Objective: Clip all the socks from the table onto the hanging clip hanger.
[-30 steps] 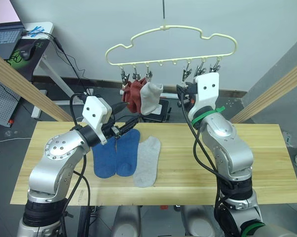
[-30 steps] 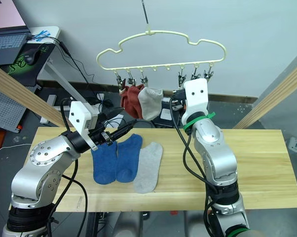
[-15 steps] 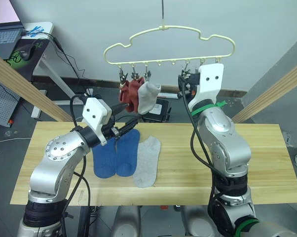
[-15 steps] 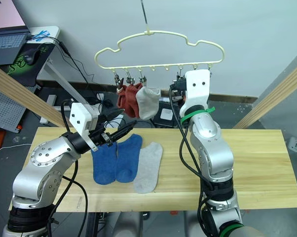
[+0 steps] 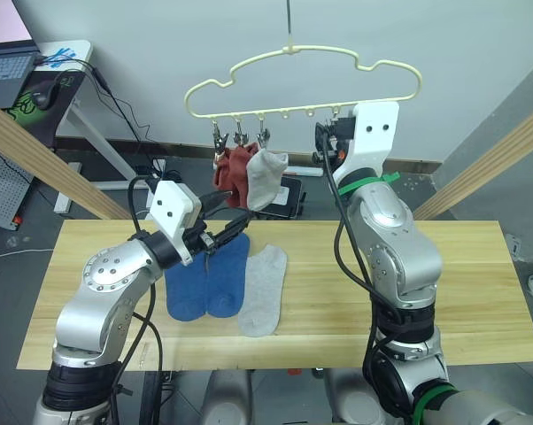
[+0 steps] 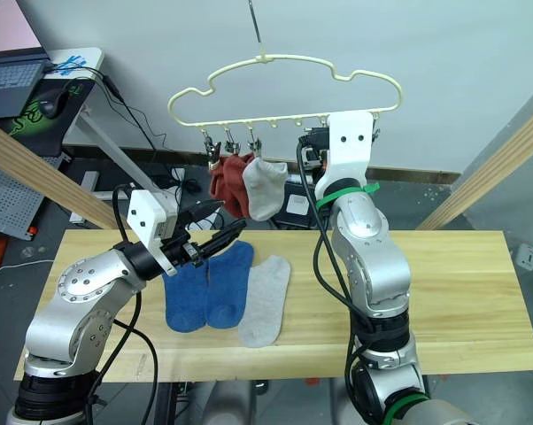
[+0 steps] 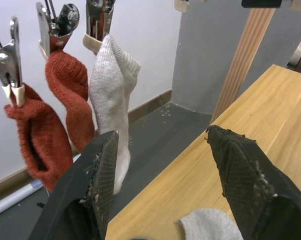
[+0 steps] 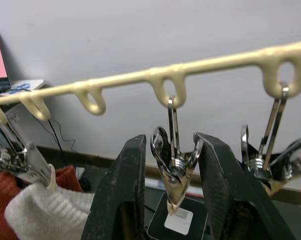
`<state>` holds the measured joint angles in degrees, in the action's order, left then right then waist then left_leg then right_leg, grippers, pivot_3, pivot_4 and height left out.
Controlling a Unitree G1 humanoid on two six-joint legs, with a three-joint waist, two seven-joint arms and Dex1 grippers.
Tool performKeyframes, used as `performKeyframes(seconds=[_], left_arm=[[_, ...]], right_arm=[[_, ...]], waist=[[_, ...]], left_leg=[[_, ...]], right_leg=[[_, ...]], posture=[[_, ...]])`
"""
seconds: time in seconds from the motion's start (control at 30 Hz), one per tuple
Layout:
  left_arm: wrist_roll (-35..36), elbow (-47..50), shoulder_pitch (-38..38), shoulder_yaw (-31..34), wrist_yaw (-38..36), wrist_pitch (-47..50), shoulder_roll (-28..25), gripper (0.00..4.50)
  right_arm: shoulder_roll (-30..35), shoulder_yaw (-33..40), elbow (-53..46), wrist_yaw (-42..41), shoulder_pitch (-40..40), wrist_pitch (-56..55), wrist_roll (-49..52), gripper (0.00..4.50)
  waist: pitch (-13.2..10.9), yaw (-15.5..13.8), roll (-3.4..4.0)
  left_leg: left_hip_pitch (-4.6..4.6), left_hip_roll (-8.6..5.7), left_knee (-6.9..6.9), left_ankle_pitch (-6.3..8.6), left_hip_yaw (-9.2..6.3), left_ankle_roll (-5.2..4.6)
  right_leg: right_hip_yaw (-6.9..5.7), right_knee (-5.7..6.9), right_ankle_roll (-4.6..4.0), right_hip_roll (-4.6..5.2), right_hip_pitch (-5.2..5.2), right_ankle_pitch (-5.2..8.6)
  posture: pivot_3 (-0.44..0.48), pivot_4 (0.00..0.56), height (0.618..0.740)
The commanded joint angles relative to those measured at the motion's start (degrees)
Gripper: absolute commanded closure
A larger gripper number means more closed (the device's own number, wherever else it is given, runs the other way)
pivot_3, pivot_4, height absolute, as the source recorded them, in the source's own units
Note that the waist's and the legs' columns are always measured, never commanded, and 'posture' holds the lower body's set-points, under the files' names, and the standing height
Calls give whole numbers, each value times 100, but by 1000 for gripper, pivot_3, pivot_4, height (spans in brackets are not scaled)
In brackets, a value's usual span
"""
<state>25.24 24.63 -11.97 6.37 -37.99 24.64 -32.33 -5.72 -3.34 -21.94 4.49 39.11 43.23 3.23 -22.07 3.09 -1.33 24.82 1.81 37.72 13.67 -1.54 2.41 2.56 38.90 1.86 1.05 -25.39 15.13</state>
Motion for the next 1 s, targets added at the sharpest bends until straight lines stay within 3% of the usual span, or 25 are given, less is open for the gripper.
performKeyframes(seconds=[0.03,1.0], left_arm=[[-10,111,51,-12,-12,-117,6,1442],[6,231,126,-68,83,-81,19,1442]], right_arm=[[-122,60,-86,145,168,-189,-32,2946],[-423,5,173,38,254,-542,387,2946]], waist=[[0,4,0],[0,15,0]], left_leg=[[0,0,0,0,0,0],[1,1,-77,-16,3,26]], right_leg=[[1,0,0,0,0,0],[0,-20,1,9,-27,1]], posture=[[-39,417,740],[-32,410,740]])
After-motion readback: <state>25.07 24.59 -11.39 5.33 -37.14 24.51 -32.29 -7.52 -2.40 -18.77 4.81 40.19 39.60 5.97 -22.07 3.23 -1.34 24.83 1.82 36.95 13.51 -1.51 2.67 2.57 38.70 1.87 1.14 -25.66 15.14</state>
